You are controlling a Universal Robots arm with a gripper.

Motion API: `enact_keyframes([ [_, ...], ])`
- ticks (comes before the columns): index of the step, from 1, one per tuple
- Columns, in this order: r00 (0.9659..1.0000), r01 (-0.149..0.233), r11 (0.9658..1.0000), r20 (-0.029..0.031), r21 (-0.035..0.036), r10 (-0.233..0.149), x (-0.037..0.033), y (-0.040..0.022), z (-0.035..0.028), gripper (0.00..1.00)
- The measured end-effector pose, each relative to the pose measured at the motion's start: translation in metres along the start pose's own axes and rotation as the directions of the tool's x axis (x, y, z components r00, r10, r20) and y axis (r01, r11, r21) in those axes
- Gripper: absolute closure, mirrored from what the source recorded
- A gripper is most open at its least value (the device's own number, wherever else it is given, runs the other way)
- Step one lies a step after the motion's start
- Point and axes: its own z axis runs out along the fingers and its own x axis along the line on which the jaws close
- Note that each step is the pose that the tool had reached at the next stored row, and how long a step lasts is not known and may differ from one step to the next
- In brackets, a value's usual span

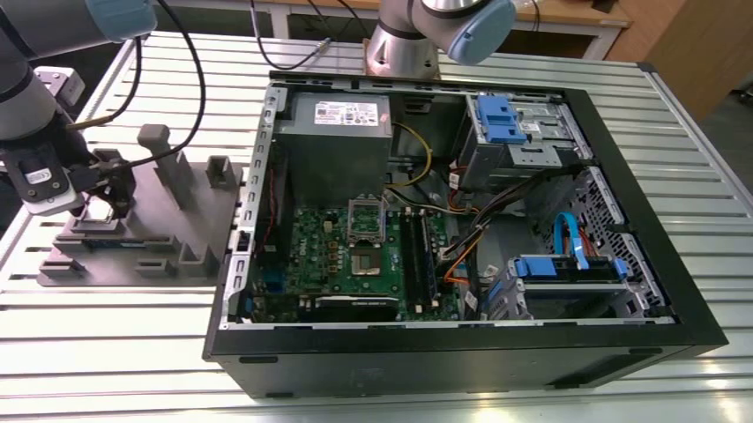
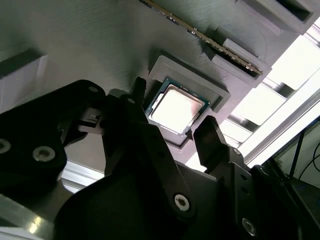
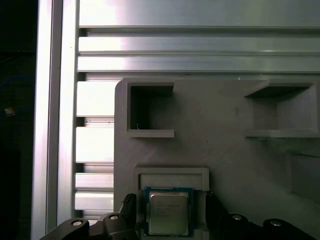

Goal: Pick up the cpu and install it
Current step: 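Pick up the cpu and move it towards the insertion slot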

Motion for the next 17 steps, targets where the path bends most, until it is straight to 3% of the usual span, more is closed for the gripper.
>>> enact_keyframes([
  [2, 1.0, 0.0, 1.0, 0.0, 0.0001, 0.0, 0.0, 0.0, 0.0, 0.42],
  [4, 1.0, 0.0, 1.0, 0.0, 0.0002, 0.0, 0.0, 0.0, 0.0001, 0.42],
  [5, 1.0, 0.0, 1.0, 0.0, 0.0002, 0.0, 0.0, 0.0, 0.0001, 0.48],
  [17, 1.0, 0.0, 1.0, 0.0, -0.0033, 0.0, 0.0022, 0.0, -0.0012, 0.48],
])
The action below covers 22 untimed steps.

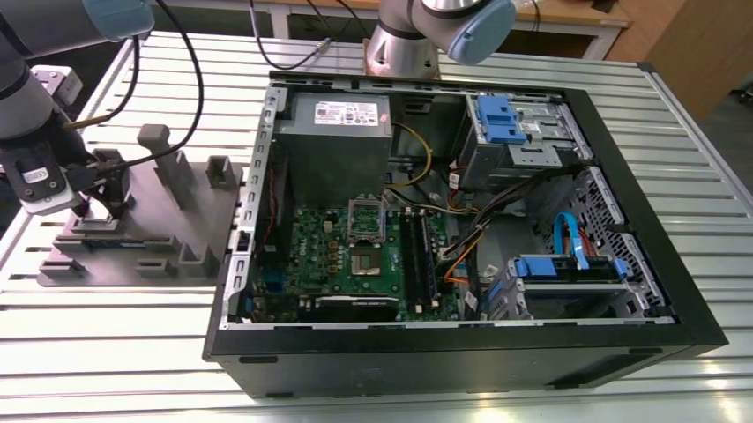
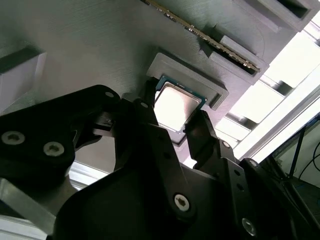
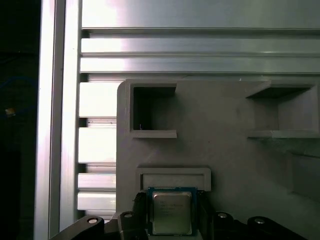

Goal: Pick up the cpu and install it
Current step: 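Pick up the cpu and move it towards the insertion slot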

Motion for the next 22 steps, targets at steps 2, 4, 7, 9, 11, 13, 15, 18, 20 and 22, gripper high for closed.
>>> enact_keyframes([
  [2, 1.0, 0.0, 1.0, -0.0001, 0.0, 0.0, 0.0001, 0.0, 0.0, 0.48],
  [4, 1.0, 0.0, 1.0, 0.0, -0.0001, 0.0, 0.0003, 0.0, 0.0, 0.48],
  [7, 1.0, 0.0, 1.0, 0.0002, -0.0002, 0.0, 0.0003, 0.0, 0.0, 0.48],
  [9, 1.0, 0.0, 1.0, 0.0001, -0.0001, 0.0, 0.0003, 0.0001, -0.0006, 0.48],
  [11, 1.0, 0.0, 1.0, 0.0001, -0.0001, 0.0, 0.0003, 0.0001, -0.001, 0.48],
  [13, 1.0, 0.0, 1.0, 0.0, -0.0001, 0.0, 0.0003, 0.0001, -0.0011, 0.48],
  [15, 1.0, 0.0, 1.0, 0.0, -0.0001, 0.0, 0.0003, 0.0001, -0.0011, 0.5],
  [18, 1.0, 0.0, 1.0, -0.0001, -0.0001, 0.0, 0.0003, 0.0001, -0.0012, 0.53],
  [20, 1.0, 0.0, 1.0, -0.0001, 0.0, 0.0, 0.0002, 0.0002, -0.0016, 0.53],
  [22, 1.0, 0.0, 1.0, 0.0, -0.0001, 0.0, 0.0001, 0.0002, -0.0021, 0.53],
])
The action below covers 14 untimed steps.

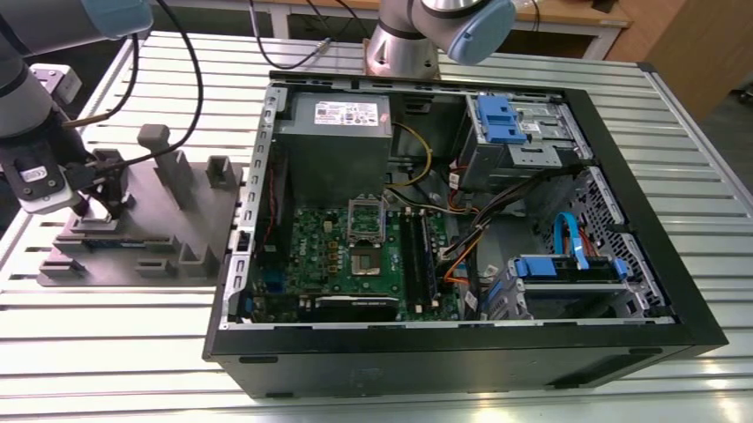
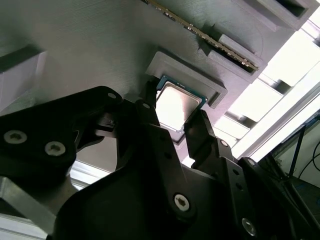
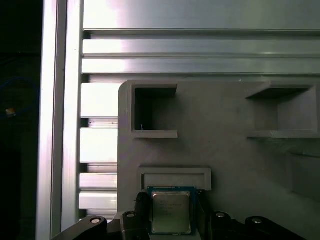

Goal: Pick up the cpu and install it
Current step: 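Pick up the cpu and move it towards the insertion slot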

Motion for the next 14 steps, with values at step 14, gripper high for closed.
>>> enact_keyframes([
  [14, 1.0, 0.0, 1.0, 0.0002, -0.0001, 0.0, 0.0001, 0.0005, -0.0097, 0.53],
])
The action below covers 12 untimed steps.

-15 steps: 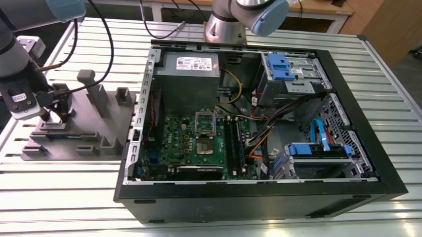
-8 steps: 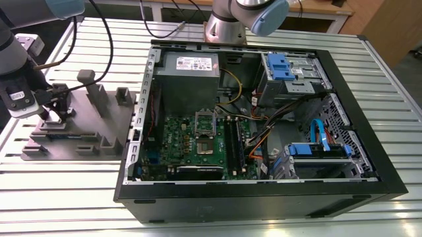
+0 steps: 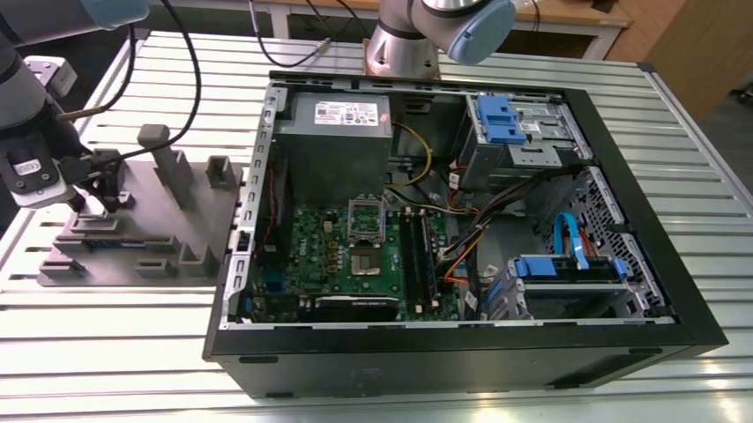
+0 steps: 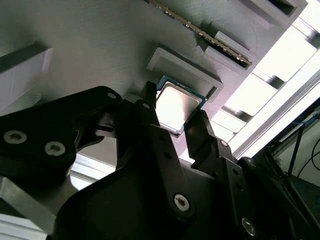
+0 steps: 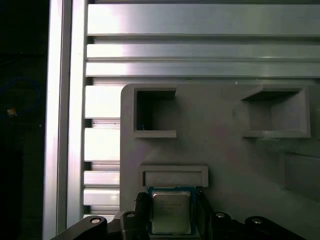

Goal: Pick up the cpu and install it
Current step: 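Pick up the cpu and move it towards the insertion slot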

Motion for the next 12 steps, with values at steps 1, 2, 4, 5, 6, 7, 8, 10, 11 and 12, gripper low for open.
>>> enact_keyframes([
  [1, 1.0, 0.0, 1.0, 0.0001, 0.0, 0.0, 0.0, 0.0, -0.0001, 0.53],
  [2, 1.0, 0.0, 1.0, -0.0002, 0.0002, 0.0, 0.0, 0.0, -0.0006, 0.53],
  [4, 1.0, 0.0, 1.0, -0.0002, 0.0001, 0.0, 0.0, 0.0001, -0.0014, 0.53],
  [5, 1.0, 0.0, 1.0, -0.0002, 0.0001, 0.0, 0.0, 0.0001, -0.0015, 0.53],
  [6, 1.0, 0.0, 1.0, -0.0001, 0.0001, 0.0, 0.0, 0.0001, -0.0015, 0.53],
  [7, 1.0, 0.0, 1.0, -0.0002, 0.0002, 0.0, 0.0, 0.0001, -0.0016, 0.53],
  [8, 1.0, 0.0, 1.0, -0.0002, 0.0001, 0.0, 0.0, 0.0001, -0.0019, 0.53],
  [10, 1.0, 0.0, 1.0, -0.0002, 0.0001, 0.0, 0.0001, 0.0002, -0.0038, 0.53],
  [11, 1.0, 0.0, 1.0, -0.0002, 0.0001, 0.0, 0.0, 0.0002, -0.004, 0.53],
  [12, 1.0, 0.0, 1.0, -0.0003, 0.0002, 0.0, 0.0001, 0.0002, -0.0043, 0.53],
])
